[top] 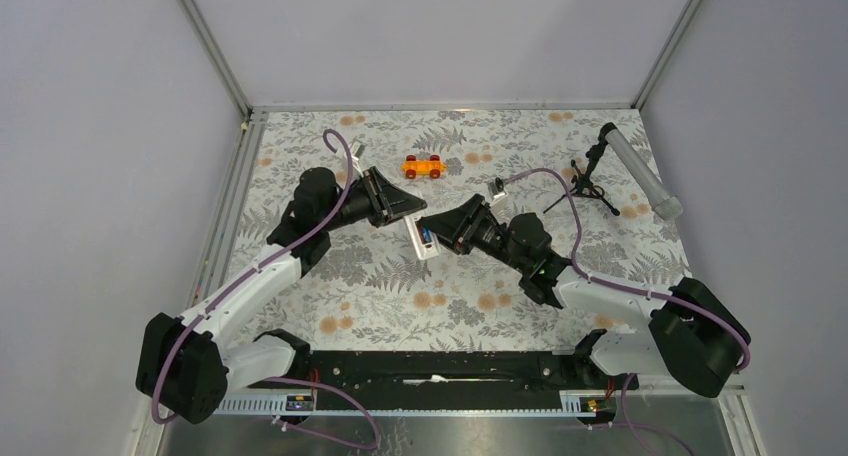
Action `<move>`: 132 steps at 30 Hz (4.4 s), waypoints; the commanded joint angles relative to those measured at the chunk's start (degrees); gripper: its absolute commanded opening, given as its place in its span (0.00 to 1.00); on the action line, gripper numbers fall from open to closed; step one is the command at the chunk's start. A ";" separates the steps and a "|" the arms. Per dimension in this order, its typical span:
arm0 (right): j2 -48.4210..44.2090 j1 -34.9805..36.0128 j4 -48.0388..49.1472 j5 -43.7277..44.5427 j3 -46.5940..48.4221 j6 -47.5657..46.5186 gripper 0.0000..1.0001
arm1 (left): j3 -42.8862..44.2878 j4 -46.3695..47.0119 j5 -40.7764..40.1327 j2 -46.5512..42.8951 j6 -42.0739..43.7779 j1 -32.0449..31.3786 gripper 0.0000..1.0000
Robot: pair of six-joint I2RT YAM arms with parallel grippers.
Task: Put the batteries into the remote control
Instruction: Load the battery into the remote control, then adjust the battery at the center of the board.
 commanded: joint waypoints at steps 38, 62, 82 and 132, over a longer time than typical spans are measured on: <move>1.43 -3.07 -13.95 -10.72 9.83 -25.86 0.39 | 4.11 2.72 5.22 -0.87 7.42 1.96 0.00; -15.88 -8.24 -47.29 8.62 13.72 -49.03 0.83 | 5.34 -6.16 6.34 -6.51 21.97 5.12 0.00; 0.30 -25.95 -74.33 34.65 10.29 -36.95 0.64 | 2.18 -3.75 5.13 -13.01 27.68 5.21 0.00; -15.31 -13.72 -46.15 -1.32 24.43 -39.95 0.00 | -3.99 25.08 14.87 -4.29 4.66 4.16 0.00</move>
